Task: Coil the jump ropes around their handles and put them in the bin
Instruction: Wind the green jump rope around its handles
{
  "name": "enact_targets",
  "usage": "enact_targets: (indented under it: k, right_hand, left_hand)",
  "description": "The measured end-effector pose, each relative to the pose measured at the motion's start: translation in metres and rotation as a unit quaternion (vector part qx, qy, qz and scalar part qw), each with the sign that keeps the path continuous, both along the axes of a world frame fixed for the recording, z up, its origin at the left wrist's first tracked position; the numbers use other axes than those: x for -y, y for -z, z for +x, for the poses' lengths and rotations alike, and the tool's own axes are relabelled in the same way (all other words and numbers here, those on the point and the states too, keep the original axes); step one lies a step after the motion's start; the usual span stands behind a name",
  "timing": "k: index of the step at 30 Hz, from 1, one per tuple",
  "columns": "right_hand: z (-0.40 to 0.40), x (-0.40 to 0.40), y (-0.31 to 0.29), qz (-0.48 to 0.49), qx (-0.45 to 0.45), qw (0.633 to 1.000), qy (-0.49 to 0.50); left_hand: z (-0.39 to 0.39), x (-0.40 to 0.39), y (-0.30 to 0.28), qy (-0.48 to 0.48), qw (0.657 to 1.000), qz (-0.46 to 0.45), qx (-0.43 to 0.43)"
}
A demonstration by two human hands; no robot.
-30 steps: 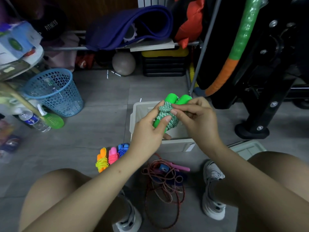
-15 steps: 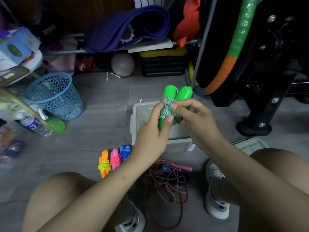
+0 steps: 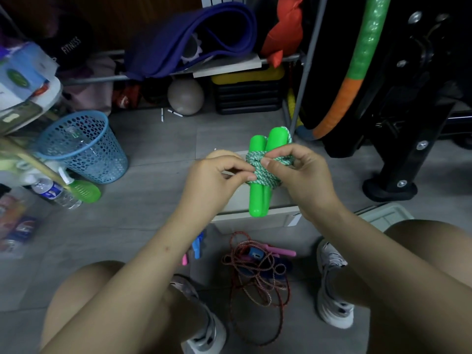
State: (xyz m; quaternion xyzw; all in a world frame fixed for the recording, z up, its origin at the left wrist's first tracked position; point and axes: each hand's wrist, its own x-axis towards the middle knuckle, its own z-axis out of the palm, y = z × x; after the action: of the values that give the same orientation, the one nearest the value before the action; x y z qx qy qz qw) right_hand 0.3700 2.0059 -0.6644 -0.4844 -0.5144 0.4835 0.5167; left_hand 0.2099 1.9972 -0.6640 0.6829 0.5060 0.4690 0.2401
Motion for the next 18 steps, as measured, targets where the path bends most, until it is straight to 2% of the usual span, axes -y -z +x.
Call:
enact_targets:
  k: [9, 14, 18]
  right_hand:
    - [0.002, 0.0011, -0.005, 0.008, 0.11, 0.994, -0.026]
    - [0.0013, 0.0005, -0.0006, 0.004, 0.133, 0.991, -0.015]
    - [0.0049, -0.0023, -0.0008, 0.002, 0.146, 0.989, -0.011]
  left_hand:
    - [0.0024, 0.0004, 0.0025, 0.059, 0.992, 0.018, -0.114]
    - [0.002, -0.0011, 0.0043, 0.049, 0.991, 0.02, -0.119]
    - [0.0021, 0.0006, 0.0079, 0.067, 0.978, 0.082, -0.183]
